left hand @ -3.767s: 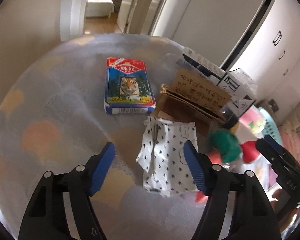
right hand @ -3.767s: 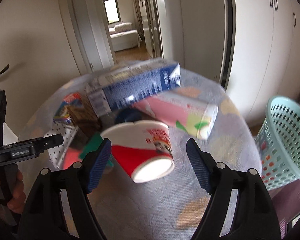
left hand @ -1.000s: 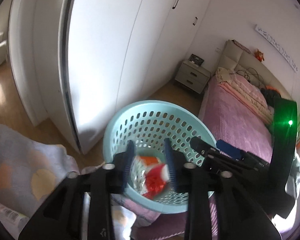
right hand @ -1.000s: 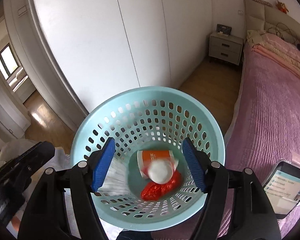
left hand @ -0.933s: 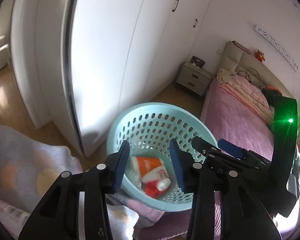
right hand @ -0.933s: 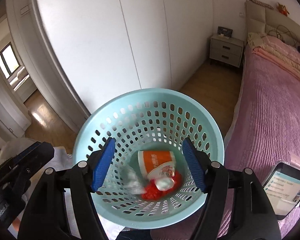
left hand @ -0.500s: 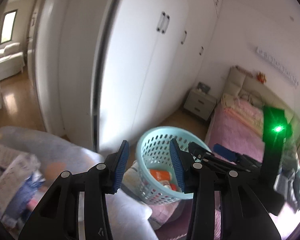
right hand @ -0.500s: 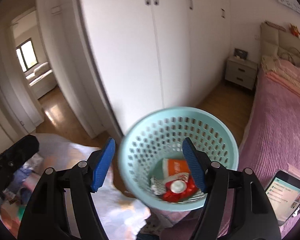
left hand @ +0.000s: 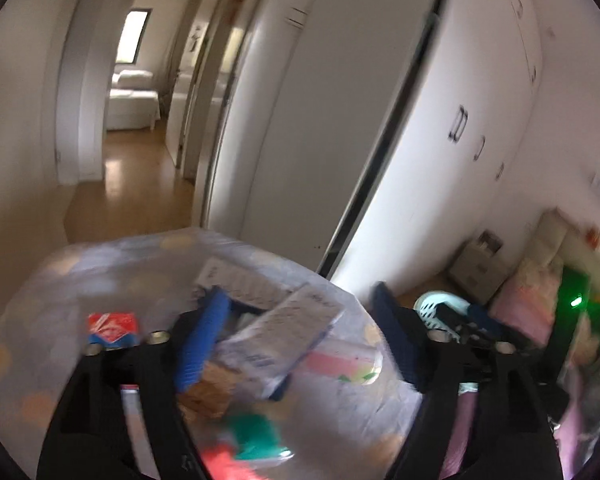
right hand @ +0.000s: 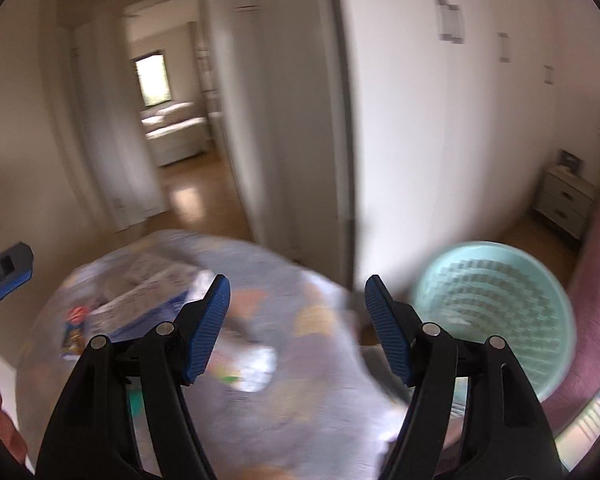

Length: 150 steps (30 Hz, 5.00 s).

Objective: Collect trash
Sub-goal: 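Grasp the milk carton with the right tool while the left tool grasps the tiger card box, then carry the milk carton and tiger box to the basket and release both, then grasp the pink-and-white bottle with the right tool while the left tool grasps the brown paper packet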

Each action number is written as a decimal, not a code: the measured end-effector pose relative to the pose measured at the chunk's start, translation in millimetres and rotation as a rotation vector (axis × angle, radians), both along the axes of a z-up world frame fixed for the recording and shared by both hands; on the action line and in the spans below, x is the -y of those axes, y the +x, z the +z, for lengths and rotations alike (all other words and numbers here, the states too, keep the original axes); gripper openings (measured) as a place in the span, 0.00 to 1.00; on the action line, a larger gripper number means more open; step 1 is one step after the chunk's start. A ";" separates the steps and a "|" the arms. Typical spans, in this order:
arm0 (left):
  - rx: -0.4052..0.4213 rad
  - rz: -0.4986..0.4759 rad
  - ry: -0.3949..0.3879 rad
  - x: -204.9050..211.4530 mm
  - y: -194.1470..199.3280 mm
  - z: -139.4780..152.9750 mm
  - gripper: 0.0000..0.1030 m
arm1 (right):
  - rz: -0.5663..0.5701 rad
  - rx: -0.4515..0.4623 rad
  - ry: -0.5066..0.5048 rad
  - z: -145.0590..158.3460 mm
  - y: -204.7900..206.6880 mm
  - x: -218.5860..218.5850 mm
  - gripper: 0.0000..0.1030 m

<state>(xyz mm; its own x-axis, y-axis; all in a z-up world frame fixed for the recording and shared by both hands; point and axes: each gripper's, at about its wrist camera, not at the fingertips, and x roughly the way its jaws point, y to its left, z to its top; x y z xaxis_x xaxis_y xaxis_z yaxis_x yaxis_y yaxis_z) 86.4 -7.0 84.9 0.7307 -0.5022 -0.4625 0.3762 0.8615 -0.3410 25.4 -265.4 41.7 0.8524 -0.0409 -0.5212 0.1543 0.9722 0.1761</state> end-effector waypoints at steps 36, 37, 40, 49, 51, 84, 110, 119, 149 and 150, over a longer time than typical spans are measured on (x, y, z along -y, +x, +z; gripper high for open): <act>-0.333 0.226 0.291 -104.6 70.0 -122.9 0.69 | 0.078 -0.367 0.116 -48.3 82.4 -136.4 0.59; -0.341 0.215 0.288 -107.1 68.7 -122.8 0.69 | 0.095 -0.361 0.112 -47.3 76.8 -133.3 0.57; -0.350 0.215 0.292 -111.8 65.5 -123.1 0.69 | 0.146 -0.322 0.100 -45.2 57.0 -125.8 0.51; -0.319 0.240 0.447 -83.6 57.4 -129.7 0.57 | 0.223 -0.238 0.049 -46.2 13.6 -108.5 0.51; -0.301 0.242 0.393 -88.9 50.2 -124.3 0.57 | 0.234 -0.229 0.043 -44.7 6.9 -104.4 0.51; -0.072 -0.191 0.214 187.3 23.1 -29.5 0.57 | -0.200 -0.092 0.086 -5.9 -39.0 119.4 0.51; -0.202 -0.432 0.231 336.3 57.0 -114.3 0.67 | -0.449 -0.251 0.291 -83.4 -31.1 248.4 0.58; -0.132 -0.344 0.158 271.6 37.5 -71.3 0.67 | -0.328 -0.143 0.179 -37.2 -32.8 192.4 0.58; -0.387 0.193 0.068 -41.2 25.9 -110.7 0.61 | 0.332 -0.180 -0.027 -62.9 60.8 -45.7 0.66; -0.407 0.199 0.074 -39.2 29.4 -116.4 0.55 | 0.340 -0.185 -0.036 -64.5 60.8 -47.2 0.67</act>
<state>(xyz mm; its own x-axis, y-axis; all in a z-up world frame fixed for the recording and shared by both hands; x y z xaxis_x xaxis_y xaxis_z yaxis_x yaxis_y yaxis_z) 115.8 32.2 -31.5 0.5608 -0.3253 -0.7613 0.0492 0.9310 -0.3616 86.2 -218.2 -22.8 0.7120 0.2067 -0.6711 -0.1521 0.9784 0.1399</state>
